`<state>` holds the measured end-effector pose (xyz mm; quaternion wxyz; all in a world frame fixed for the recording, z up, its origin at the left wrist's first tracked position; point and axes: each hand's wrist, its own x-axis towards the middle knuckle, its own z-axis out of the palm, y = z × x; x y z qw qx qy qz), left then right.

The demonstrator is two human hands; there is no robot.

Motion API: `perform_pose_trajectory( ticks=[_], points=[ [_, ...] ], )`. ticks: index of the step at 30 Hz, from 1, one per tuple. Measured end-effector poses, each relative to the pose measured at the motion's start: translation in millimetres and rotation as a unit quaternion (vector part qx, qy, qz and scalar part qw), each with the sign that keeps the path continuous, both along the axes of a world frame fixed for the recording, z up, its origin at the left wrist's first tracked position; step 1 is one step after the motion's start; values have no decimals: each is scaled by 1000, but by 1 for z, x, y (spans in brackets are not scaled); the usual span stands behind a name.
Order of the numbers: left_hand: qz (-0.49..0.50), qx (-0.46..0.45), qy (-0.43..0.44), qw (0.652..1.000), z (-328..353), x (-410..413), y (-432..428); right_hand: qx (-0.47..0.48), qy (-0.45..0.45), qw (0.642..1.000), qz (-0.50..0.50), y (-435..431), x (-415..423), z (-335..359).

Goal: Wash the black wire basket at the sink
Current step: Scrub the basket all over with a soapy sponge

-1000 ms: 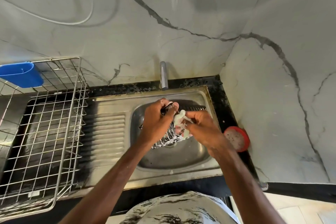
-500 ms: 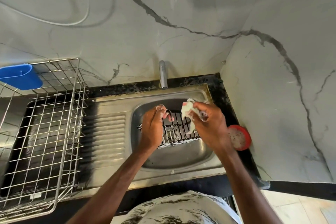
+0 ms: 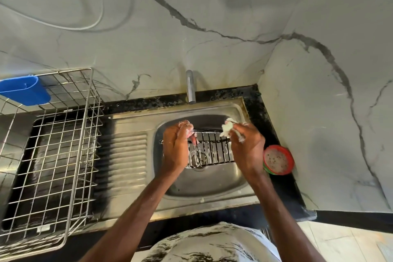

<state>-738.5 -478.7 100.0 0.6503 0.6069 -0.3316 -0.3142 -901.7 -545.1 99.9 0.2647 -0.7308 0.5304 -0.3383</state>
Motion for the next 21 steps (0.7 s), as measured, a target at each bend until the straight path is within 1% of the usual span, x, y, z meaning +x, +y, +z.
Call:
perform_pose_trajectory(
  ticks=[3, 4, 6, 8, 10, 12, 14, 16, 18, 21],
  points=[
    [18, -11, 7, 1000, -1, -9, -3, -59, -31, 994, 87, 26, 29, 24],
    [25, -13, -4, 1000, -1, -11, -2, -79, -39, 989, 121, 34, 38, 31],
    [34, -13, -9, 999, 0, -12, 0, -102, -41, 981, 158, 38, 44, 34],
    [39, -11, 30, 999, 3, -7, -1, -103, -34, 983, 146, 29, 35, 24],
    [43, 3, 40, 998, 2, 1, -3, -101, -12, 990, 96, 15, 16, 6],
    [36, 21, 12, 999, -3, 12, -1, -85, -6, 996, 36, 0, -6, -12],
    [4, 34, -27, 999, -7, 21, 2, -62, -15, 998, -16, -14, -23, -23],
    [-7, 43, -53, 998, -10, 25, 2, -57, -21, 997, -45, -19, -30, -28],
    [4, 47, -59, 997, -9, 25, -1, -68, -25, 997, -39, -13, -22, -24],
    [18, 63, -57, 996, -9, 23, -3, -126, -19, 990, 54, 11, 4, -11]
  ],
)
